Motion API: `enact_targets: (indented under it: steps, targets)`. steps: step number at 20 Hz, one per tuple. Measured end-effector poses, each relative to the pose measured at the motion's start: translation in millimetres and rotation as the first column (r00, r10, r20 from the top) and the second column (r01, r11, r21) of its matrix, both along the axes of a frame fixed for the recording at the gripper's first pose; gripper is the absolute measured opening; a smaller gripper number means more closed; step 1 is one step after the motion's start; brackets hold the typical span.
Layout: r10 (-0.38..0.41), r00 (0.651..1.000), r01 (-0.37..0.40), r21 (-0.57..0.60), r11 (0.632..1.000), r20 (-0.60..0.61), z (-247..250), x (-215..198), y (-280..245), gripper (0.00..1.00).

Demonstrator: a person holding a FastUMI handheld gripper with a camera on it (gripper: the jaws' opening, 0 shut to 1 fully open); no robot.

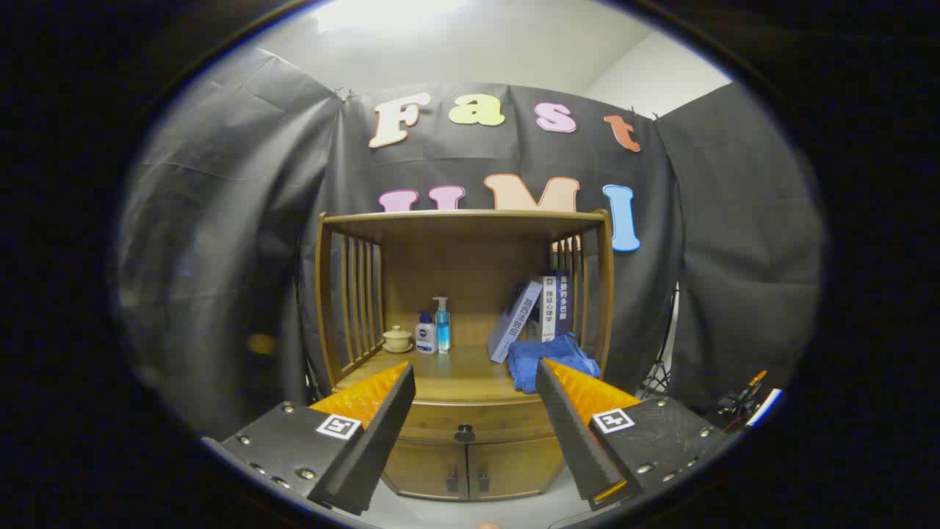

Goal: Pull open the drawer, take out the items inside it, and place them on the countertop above the cabinet.

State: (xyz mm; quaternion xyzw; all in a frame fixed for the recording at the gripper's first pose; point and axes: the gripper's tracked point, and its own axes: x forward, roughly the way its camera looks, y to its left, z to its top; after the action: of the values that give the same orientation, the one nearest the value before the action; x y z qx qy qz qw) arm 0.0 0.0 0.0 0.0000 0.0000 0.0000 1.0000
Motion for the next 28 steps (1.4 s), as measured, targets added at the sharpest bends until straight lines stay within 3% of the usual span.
enact_targets:
  steps: [18, 28]
  targets:
    - [-0.019, 0.999, 0.02, 0.016, 1.0, -0.05, -55, 33, -5, 0.99]
    - [0.01, 0.996, -0.007, 0.031, 1.0, -0.09, -112, 98, -16, 0.99]
